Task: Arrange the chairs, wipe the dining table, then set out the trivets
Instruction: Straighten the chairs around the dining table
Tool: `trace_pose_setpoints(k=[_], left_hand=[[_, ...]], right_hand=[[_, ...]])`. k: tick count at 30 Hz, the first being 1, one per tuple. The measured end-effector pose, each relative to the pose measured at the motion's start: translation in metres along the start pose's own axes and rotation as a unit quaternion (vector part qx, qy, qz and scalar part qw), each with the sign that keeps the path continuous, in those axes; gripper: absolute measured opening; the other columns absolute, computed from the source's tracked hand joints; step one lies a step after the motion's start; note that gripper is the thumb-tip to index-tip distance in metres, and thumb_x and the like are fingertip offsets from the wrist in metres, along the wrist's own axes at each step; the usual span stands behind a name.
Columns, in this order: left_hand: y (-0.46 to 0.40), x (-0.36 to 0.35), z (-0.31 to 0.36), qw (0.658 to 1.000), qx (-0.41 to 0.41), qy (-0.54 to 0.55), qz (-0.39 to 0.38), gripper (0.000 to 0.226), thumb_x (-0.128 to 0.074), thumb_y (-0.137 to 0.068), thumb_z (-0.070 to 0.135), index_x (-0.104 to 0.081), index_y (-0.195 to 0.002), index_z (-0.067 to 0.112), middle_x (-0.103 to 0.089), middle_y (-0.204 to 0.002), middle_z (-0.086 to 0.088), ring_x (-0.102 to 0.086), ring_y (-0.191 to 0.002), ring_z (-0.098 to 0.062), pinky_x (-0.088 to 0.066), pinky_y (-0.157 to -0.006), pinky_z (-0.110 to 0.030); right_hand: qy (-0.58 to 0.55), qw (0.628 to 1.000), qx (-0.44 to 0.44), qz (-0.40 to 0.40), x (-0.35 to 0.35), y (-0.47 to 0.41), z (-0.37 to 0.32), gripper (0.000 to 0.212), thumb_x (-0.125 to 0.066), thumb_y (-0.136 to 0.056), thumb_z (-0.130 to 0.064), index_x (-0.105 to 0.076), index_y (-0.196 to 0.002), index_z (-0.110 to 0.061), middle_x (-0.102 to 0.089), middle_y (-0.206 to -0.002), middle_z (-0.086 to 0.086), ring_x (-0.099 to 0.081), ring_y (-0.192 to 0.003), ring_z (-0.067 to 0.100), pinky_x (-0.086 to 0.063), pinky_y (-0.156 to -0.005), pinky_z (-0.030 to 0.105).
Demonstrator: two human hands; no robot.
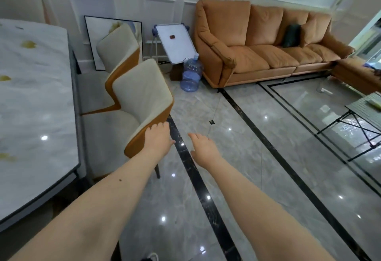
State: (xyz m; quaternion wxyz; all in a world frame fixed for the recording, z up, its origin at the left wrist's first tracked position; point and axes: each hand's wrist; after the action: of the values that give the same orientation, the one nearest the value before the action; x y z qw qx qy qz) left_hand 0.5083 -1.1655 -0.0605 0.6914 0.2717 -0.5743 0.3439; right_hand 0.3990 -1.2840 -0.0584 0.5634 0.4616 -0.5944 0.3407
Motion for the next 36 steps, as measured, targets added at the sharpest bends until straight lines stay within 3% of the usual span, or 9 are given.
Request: trace_pose_setpoints(k=[12,19,23,30,36], left_hand=[[-0.172,-0.02,0.021,0.991,0.137,0.011,-0.007,0.046,-0.059,-0.089,0.044,-0.045,-0.118,0.01,-0.056,-0.117,-0.01,-0.054,-0.108,-0.027,-0.043,-0.083,-0.034],[-0.241,-0.03,0.035,0.949,0.306,0.078,-0.012,0.057,-0.06,-0.086,0.048,-0.042,-0.126,0.011,-0.052,-0.125,-0.01,-0.049,-0.117,-0.028,-0.044,-0.088,-0.038],[-0.26,-0.033,0.034,0.927,0.363,0.089,-0.02,0.052,-0.061,-0.086,0.044,-0.043,-0.122,0.01,-0.052,-0.123,-0.011,-0.051,-0.114,-0.029,-0.045,-0.084,-0.038],[-0.293,-0.04,0.008,0.88,0.442,0.131,-0.117,0.058,-0.064,-0.081,0.043,-0.043,-0.125,0.011,-0.054,-0.124,-0.01,-0.055,-0.111,-0.028,-0.045,-0.083,-0.034],[-0.319,-0.038,-0.016,0.843,0.448,0.202,-0.217,0.069,-0.074,-0.071,0.037,-0.05,-0.127,0.006,-0.06,-0.12,-0.012,-0.061,-0.103,-0.028,-0.052,-0.086,-0.034]], right_hand=[[-0.001,0.992,0.127,-0.009,0.02,-0.205,0.083,0.057,-0.051,-0.092,-0.012,-0.03,-0.145,-0.014,-0.045,-0.14,0.008,-0.043,-0.127,0.025,-0.031,-0.103,0.032],[0.028,0.963,0.264,-0.038,0.041,-0.314,0.104,0.062,-0.05,-0.093,-0.009,-0.022,-0.149,-0.012,-0.038,-0.146,0.01,-0.036,-0.133,0.027,-0.028,-0.11,0.037],[0.022,0.944,0.329,-0.03,0.046,-0.359,0.103,0.063,-0.053,-0.092,-0.009,-0.024,-0.148,-0.014,-0.039,-0.146,0.009,-0.036,-0.134,0.026,-0.028,-0.108,0.036],[0.028,0.891,0.451,-0.054,0.038,-0.427,0.069,0.06,-0.053,-0.09,-0.008,-0.029,-0.145,-0.01,-0.032,-0.15,0.009,-0.028,-0.139,0.026,-0.022,-0.112,0.034],[0.083,0.833,0.544,-0.048,0.027,-0.469,0.043,0.052,-0.051,-0.09,-0.008,-0.038,-0.141,-0.009,-0.037,-0.146,0.011,-0.027,-0.138,0.027,-0.015,-0.114,0.035]])
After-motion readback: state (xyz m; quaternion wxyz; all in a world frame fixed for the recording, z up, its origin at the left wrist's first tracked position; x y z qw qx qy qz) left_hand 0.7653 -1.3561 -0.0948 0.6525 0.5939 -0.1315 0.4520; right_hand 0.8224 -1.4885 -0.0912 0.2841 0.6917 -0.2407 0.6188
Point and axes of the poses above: each hand's wrist, its own y-axis away from the middle knuckle, its own x-axis out of the back of the hand, z = x × y
